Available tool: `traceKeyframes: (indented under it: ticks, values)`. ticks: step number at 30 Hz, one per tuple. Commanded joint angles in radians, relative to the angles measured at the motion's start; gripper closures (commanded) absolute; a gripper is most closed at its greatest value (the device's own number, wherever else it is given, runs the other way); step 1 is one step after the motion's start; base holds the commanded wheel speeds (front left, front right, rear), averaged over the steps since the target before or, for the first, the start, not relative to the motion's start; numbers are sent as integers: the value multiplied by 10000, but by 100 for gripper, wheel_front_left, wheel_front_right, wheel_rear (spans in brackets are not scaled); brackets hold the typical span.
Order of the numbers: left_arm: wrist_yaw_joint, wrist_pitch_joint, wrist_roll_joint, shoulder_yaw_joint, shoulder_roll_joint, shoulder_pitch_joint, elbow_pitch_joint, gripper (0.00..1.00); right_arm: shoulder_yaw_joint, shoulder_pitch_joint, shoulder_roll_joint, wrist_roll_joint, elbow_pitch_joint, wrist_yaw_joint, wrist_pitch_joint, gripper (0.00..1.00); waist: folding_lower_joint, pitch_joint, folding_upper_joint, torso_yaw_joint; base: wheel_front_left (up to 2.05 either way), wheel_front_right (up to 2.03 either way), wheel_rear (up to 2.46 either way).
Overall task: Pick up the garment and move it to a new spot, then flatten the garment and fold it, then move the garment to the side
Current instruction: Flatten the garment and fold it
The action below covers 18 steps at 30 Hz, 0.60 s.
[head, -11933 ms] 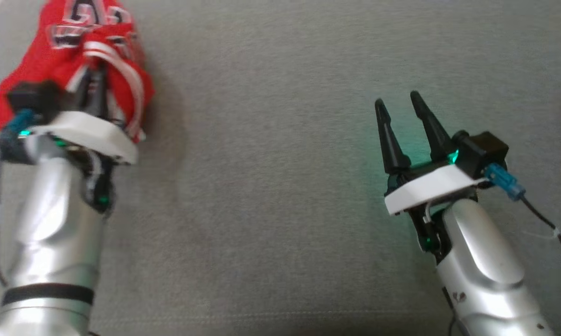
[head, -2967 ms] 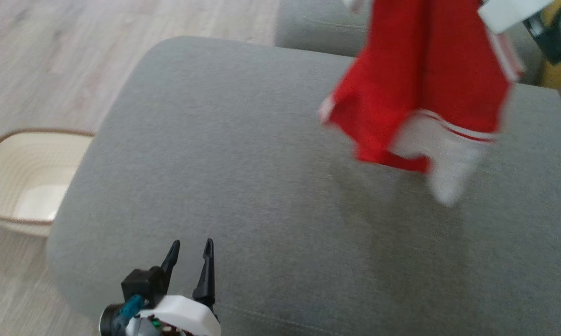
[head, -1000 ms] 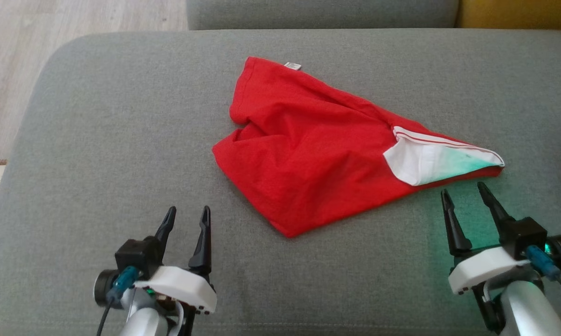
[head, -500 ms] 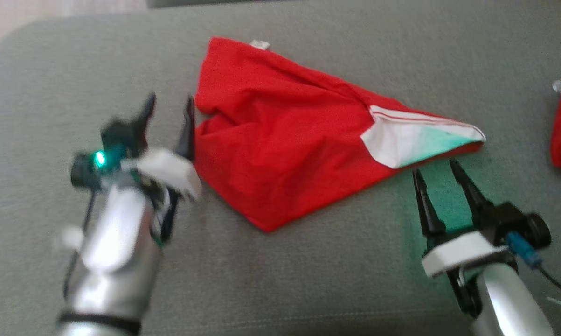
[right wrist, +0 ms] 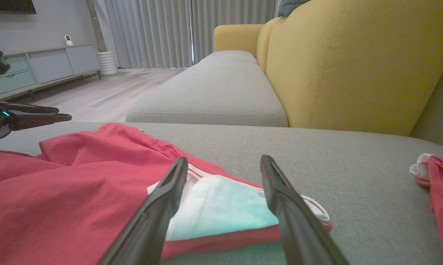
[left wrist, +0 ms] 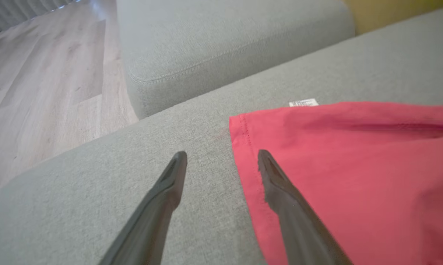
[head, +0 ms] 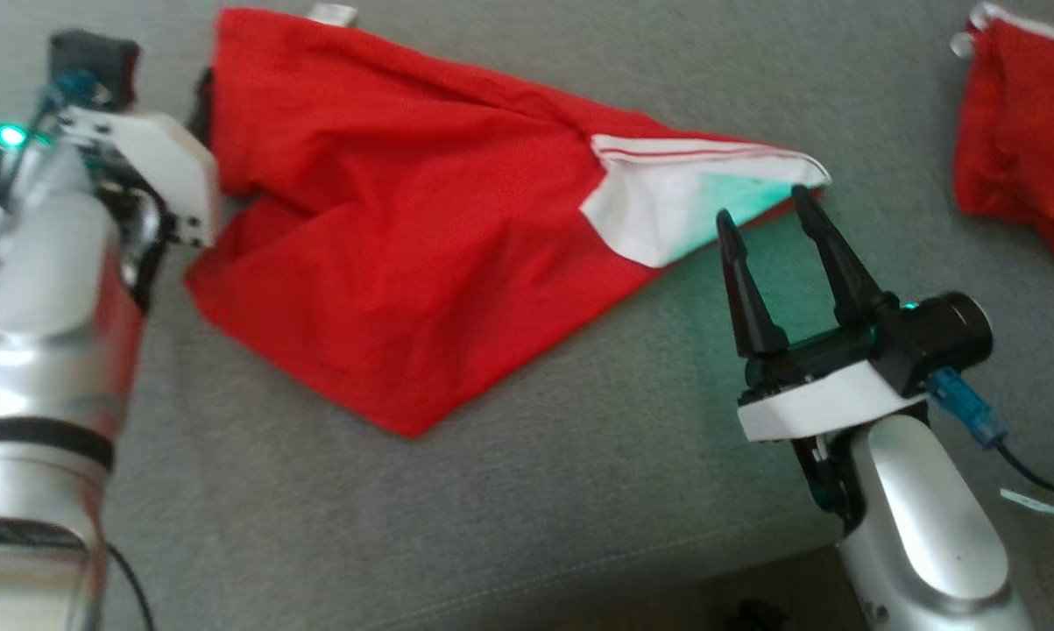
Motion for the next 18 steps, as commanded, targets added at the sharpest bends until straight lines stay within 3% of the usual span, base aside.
traceKeyframes:
  ticks: [1,7,16,18]
  values:
    - [-125,62,171,-11,607,-739,-3,0,265,-210,142,102,-473,63,-106,0,0,555,0,-560,0,0,0]
    - [-213,230,180,-246,809,-1308,831,0,342,-316,160,403,-812,63,-106,0,0,1024,0,-876,0,0,0]
    - [761,100,267,-262,882,-1948,1585,0,255,-454,162,345,-1044,63,-107,0,0,1466,0,-1180,0,0,0]
    - [804,102,201,-236,871,-2035,1779,0,249,-449,162,329,-1060,63,-107,0,0,1541,0,-1251,0,0,0]
